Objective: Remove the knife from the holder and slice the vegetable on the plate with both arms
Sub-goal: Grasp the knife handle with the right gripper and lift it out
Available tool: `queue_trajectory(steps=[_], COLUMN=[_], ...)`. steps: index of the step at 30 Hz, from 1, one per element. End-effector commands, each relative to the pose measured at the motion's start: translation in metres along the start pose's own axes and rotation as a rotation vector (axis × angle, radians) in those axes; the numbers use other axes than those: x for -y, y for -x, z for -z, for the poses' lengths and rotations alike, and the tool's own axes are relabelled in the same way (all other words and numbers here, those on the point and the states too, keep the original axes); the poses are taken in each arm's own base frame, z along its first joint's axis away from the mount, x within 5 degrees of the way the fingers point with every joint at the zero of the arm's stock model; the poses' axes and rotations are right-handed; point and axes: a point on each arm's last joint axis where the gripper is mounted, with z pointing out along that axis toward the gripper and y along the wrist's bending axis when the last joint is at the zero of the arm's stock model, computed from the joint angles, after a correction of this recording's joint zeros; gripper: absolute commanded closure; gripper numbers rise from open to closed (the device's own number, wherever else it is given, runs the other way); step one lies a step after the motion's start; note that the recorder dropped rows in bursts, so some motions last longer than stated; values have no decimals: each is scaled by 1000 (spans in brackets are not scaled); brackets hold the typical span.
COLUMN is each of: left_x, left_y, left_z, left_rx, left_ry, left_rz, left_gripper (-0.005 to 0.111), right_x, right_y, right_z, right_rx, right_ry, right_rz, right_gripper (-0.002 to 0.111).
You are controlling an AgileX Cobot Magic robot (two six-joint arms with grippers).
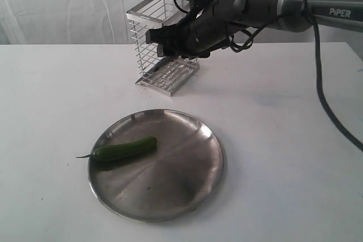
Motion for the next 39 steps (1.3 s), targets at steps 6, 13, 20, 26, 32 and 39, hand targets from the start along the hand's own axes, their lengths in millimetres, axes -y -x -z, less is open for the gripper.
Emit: queue_trajectory(steps=[6, 13, 20, 26, 32, 39], left_x=[0, 0, 0, 0, 0, 0], left_y=[-1, -1, -1, -1, -1, -1], left_z=[0, 0, 0, 0, 0, 0], left_rx=[3, 3, 3, 3, 3, 3], left_ry=[-1, -1, -1, -1, -1, -1], left_rz=[1, 1, 1, 1, 1, 1], left_gripper=[107, 107, 107, 107, 107, 107], right_x=[11, 12, 12, 6, 0, -10], right_y=[5, 7, 5, 20, 33, 46], right_z=[-12, -14, -14, -1, 21, 61], right_rx=[-1, 1, -18, 15, 44, 72], right_ry=[-13, -13, -11, -11, -26, -38], right_rz=[2, 15, 74, 166, 239, 312], right_gripper=[61, 72, 95, 103, 108, 108])
